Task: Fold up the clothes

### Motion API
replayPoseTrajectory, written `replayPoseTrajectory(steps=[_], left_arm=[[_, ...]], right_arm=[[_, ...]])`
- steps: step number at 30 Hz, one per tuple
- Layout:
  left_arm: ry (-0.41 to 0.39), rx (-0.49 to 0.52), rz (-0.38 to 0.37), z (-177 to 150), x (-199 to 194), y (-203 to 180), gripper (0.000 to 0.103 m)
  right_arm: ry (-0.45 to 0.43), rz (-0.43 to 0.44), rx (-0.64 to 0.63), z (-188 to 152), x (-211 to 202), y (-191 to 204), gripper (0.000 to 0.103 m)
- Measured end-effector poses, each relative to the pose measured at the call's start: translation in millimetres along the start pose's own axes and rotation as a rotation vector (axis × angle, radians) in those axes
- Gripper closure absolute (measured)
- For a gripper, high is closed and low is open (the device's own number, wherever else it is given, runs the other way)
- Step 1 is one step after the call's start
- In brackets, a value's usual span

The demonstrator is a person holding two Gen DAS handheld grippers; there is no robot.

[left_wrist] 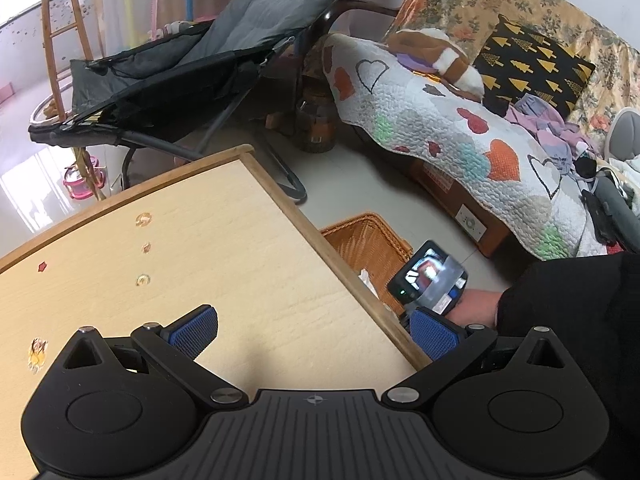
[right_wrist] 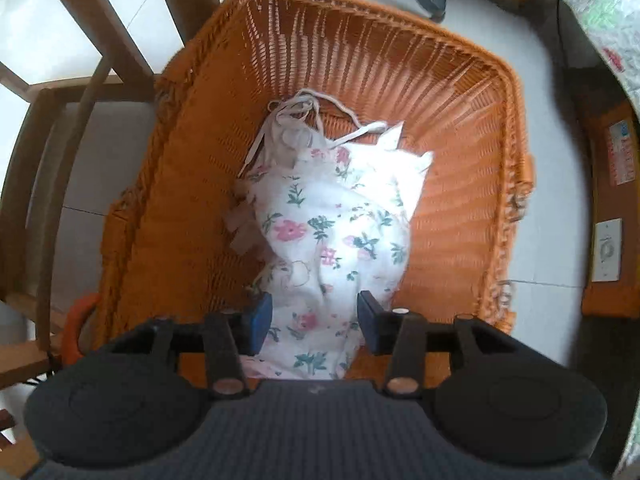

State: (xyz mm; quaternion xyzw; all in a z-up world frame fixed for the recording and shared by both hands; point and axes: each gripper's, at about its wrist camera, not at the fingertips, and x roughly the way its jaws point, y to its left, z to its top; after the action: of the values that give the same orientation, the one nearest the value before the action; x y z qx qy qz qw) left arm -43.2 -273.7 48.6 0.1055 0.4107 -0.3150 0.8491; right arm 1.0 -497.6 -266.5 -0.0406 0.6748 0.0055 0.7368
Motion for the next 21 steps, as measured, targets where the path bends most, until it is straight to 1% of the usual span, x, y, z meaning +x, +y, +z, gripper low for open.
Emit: replayPoseTrajectory(steps=[2,7,14,21], left_arm=[[0.002,0.006,-0.004,2,4,0,0.000],[0.014,0.022,-0.006,5,15,1,0.000],[0.024,0.023,-0.016,3,28,4,0.000],[0.043,0.029,-0.016,-1,40,5,0.000]], right_arm=[[0.011,-0.010,-0.013,1,11,2,0.057],[0.046,-0.033,-0.093,5,32,11,0.057],[0.046,-0.053,-0.148,12,50,17,0.057],[0.074,-0.078,-0.218,15,69,24,0.057]])
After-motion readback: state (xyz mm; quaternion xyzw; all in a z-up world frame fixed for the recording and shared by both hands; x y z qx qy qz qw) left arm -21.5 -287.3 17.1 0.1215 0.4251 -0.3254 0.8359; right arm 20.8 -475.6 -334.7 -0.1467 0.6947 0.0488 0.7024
